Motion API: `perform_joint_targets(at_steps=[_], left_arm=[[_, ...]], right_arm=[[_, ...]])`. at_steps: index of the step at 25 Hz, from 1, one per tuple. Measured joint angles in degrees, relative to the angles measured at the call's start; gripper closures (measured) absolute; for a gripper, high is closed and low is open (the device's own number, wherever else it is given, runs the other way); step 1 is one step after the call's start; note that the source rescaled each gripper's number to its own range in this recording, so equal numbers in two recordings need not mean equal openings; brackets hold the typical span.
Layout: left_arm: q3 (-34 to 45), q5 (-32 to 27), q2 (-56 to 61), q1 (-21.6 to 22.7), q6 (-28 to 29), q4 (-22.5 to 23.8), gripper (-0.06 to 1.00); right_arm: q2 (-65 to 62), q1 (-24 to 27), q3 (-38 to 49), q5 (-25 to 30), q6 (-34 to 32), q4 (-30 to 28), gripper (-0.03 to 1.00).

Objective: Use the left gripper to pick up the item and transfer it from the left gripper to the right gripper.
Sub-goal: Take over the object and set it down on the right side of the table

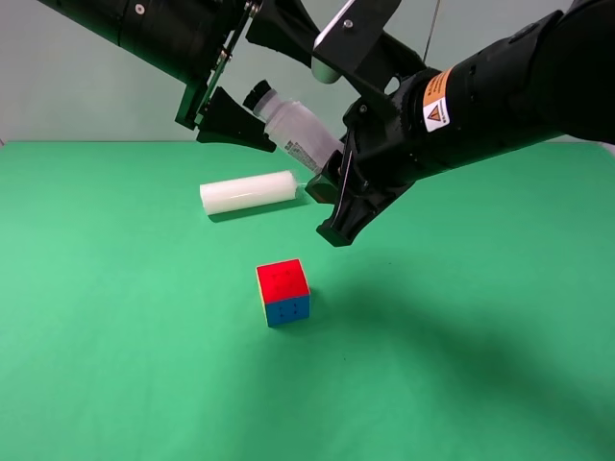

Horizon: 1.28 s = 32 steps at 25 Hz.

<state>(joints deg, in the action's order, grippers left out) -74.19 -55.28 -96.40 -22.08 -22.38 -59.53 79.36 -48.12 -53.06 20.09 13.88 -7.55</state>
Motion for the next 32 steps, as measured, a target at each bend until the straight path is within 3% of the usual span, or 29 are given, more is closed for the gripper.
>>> perform_joint_targets(at_steps=[18,25,32], left_arm=[[0.0,0.11,0.47,0.52,0.09,1.74,-0.03],[0.0,-0.08,5.51,6.25,0.21,2.84,-0.03],[0.0,-3.22,11.91,12.87,1.88,10.4,-0.03]], right_arm=[[0.0,0.0,0.0,0.07,0.0,0.0,0.97],[0.0,0.0,0.0,0.19,0.0,0.0,0.97],[0.0,0.0,0.0,0.19,-0.21,0.0,0.97]])
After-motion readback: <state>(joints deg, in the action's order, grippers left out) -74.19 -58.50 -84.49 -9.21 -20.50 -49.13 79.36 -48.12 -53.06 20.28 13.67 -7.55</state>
